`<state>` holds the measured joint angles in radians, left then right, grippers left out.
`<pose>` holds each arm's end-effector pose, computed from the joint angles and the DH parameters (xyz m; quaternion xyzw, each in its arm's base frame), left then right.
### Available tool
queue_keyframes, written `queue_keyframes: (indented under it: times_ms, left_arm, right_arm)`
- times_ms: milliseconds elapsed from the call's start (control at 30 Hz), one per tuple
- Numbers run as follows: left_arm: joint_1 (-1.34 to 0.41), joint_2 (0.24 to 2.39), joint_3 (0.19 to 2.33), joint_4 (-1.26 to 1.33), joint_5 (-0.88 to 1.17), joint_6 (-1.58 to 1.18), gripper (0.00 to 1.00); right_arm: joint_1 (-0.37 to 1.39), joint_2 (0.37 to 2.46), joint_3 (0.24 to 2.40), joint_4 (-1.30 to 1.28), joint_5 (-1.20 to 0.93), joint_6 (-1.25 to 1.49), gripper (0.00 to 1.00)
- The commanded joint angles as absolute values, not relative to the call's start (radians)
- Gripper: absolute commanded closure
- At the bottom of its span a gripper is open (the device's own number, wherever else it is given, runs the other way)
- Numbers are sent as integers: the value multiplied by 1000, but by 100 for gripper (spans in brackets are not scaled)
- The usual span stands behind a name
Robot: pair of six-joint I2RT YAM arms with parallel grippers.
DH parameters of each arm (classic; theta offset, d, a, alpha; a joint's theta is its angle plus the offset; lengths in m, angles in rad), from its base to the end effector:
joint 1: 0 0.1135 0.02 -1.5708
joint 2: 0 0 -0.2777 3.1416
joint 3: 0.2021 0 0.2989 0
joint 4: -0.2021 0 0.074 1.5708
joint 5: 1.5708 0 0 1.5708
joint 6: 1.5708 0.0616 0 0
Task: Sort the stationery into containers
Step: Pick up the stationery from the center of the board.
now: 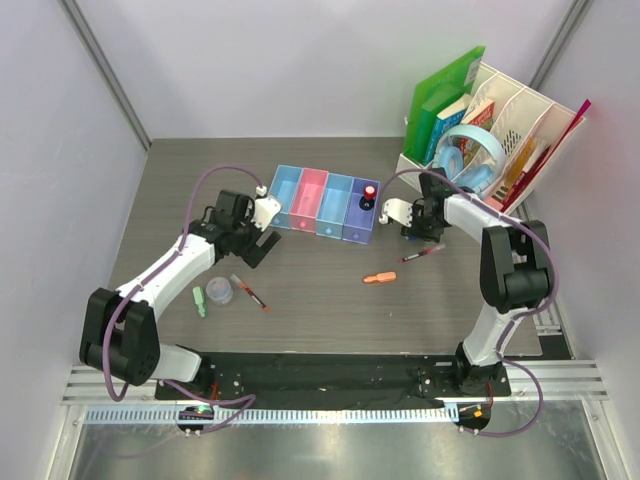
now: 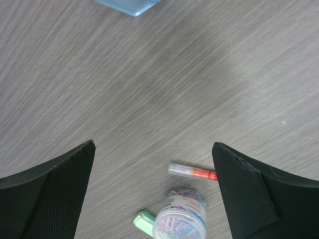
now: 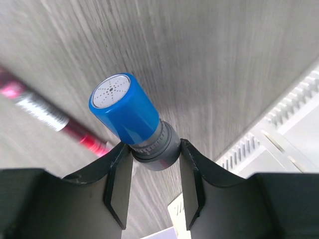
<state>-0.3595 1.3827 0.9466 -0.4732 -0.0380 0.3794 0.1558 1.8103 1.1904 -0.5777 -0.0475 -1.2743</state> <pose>0.3211 -0.1182 0.2100 0.3357 0.8840 0.0212 0.3245 0.4031 0.0663 0.1358 -0.6474 0.7389 -0.0786 0.1696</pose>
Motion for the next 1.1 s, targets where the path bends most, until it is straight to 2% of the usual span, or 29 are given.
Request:
queue_keyframes:
  times_ms: [0, 333, 600, 833, 1000, 1067]
  left_arm:
    - [-360, 1347, 994, -503, 101, 402, 0]
    - [-399, 1256, 1074, -526, 343, 413, 0]
    - [-518, 1172, 1002, -319, 351, 368, 0]
    - [-554, 1164, 996, -268, 386, 351, 0]
    - [-555, 1164, 1043, -294, 428, 339, 0]
    - [-555, 1172, 1052, -313, 477, 341, 4]
  right_arm:
    - [155, 1642, 1192, -568, -178, -1175, 68]
    - [182, 1513, 1273, -541, -371, -812, 67]
    - [339, 1515, 1370, -509, -475, -525, 67]
    - [431, 1583, 1448, -489, -578, -381, 67]
    - [495, 1603, 1424, -445, -565, -362, 67]
    - [529, 1612, 1407, -428, -539, -359, 67]
